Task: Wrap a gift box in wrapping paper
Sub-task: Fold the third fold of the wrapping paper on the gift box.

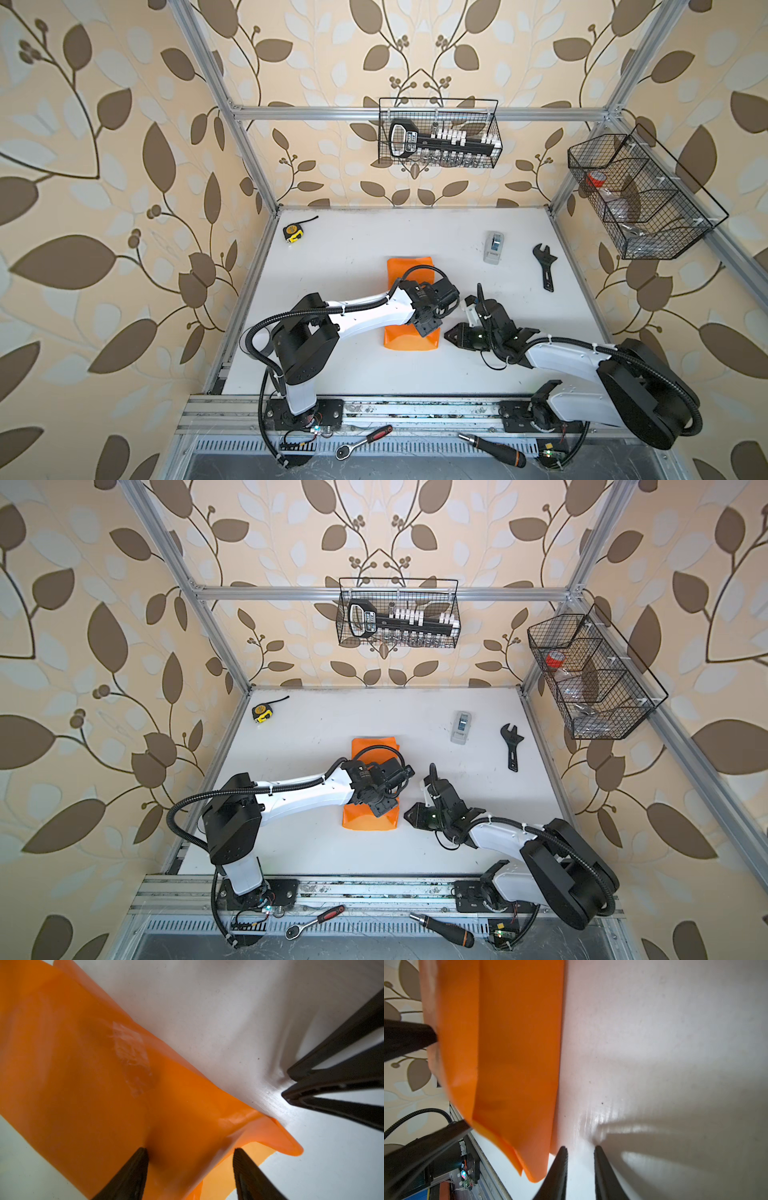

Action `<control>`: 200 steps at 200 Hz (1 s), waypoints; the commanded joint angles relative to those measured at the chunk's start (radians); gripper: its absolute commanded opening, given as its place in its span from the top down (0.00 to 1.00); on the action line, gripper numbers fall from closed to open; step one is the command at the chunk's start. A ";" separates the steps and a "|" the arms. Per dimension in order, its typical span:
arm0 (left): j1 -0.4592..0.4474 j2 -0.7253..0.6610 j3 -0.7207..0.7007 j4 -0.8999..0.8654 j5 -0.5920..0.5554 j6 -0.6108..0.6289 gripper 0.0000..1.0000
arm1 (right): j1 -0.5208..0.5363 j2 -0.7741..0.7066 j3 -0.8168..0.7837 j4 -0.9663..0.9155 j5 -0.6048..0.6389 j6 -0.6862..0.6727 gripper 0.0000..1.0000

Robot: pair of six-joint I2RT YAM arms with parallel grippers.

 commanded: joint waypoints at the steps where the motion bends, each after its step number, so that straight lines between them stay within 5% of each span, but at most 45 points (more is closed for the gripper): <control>1: 0.000 0.008 -0.059 -0.024 0.039 -0.048 0.39 | -0.004 0.045 0.038 0.073 -0.015 0.027 0.79; 81: -0.007 0.035 -0.113 -0.014 -0.061 -0.093 0.37 | 0.005 0.115 0.073 0.137 -0.042 0.052 0.81; 120: -0.015 0.044 -0.131 -0.030 -0.161 -0.123 0.45 | 0.005 0.109 0.059 0.149 -0.050 0.061 0.81; 200: -0.030 0.092 -0.115 -0.051 -0.180 -0.162 0.48 | 0.002 0.144 0.059 0.255 -0.111 0.112 0.82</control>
